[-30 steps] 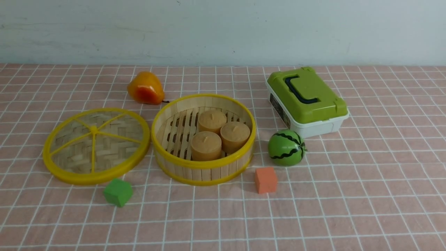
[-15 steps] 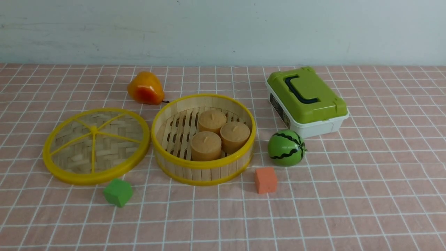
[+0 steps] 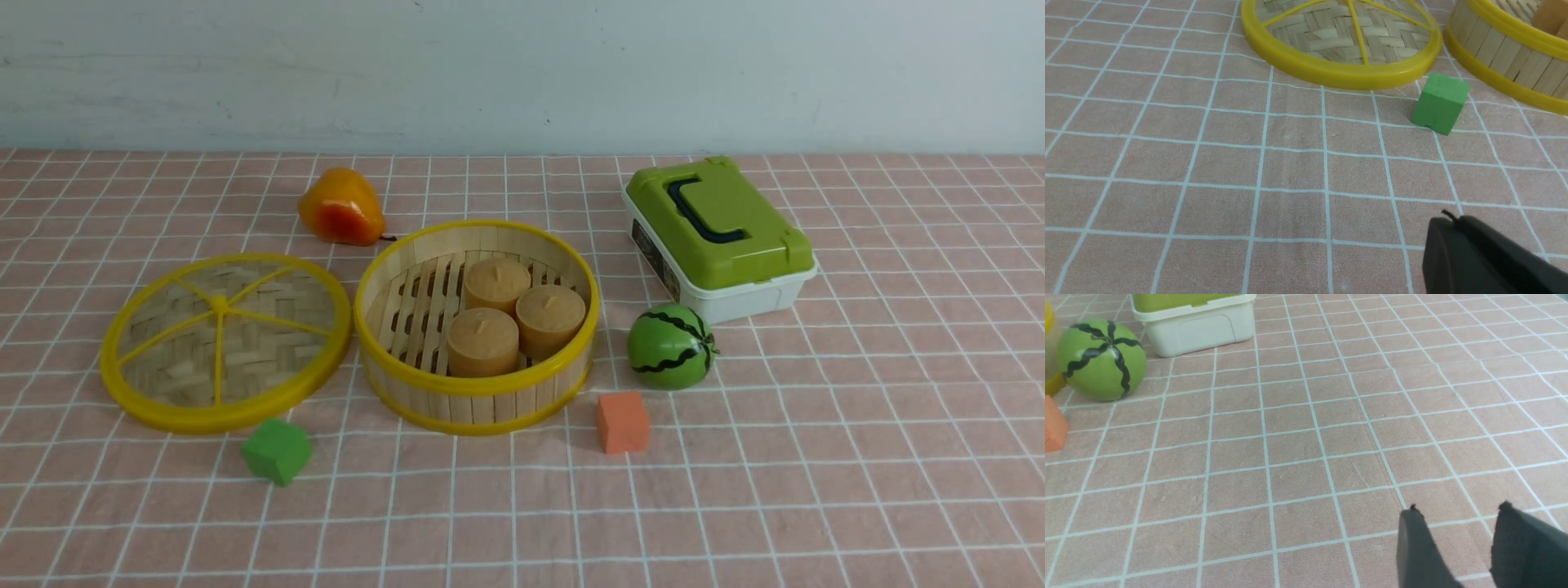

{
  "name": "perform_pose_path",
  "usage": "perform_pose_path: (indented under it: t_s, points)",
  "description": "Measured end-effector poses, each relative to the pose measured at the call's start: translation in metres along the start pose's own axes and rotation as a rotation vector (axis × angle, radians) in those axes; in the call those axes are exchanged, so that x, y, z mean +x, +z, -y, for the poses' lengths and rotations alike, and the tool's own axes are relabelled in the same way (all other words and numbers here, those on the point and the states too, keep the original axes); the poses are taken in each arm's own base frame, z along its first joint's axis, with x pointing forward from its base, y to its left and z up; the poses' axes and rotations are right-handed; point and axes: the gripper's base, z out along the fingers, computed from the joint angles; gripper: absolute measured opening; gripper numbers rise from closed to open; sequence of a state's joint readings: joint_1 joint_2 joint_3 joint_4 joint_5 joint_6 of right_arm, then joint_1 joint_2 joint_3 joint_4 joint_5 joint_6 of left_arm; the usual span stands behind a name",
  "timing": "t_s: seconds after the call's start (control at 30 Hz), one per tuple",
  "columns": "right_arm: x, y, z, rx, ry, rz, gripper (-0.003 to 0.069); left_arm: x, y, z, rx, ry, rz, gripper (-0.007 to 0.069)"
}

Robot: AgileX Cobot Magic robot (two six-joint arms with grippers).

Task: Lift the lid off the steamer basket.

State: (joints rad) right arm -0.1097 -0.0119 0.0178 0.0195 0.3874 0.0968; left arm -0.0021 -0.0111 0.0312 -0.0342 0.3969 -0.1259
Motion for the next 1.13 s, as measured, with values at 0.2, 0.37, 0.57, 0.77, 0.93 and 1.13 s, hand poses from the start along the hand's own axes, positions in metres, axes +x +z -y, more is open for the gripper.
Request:
perform_pose_path:
  t_s: [0.2,0.37,0.57,0.77,0.93,1.13]
  points:
    - [0.0,0.0,0.0,0.0,0.0,0.0,0.0242,0.0001,0.0,0.0,0.0,0.0,-0.001,-0.0013]
    - [0.0,0.0,0.0,0.0,0.0,0.0,0.0242,0.0001,0.0,0.0,0.0,0.0,-0.001,-0.0013]
    - [0.0,0.0,0.0,0.0,0.0,0.0,0.0242,0.0001,0.0,0.0,0.0,0.0,-0.001,-0.0012]
    - [0.0,0.0,0.0,0.0,0.0,0.0,0.0242,0.0001,0.0,0.0,0.0,0.0,-0.001,-0.0006]
    - [0.0,0.0,0.0,0.0,0.0,0.0,0.0242,0.0001,0.0,0.0,0.0,0.0,-0.001,-0.0001]
    - [0.0,0.0,0.0,0.0,0.0,0.0,0.0242,0.0001,0.0,0.0,0.0,0.0,-0.001,0.0004]
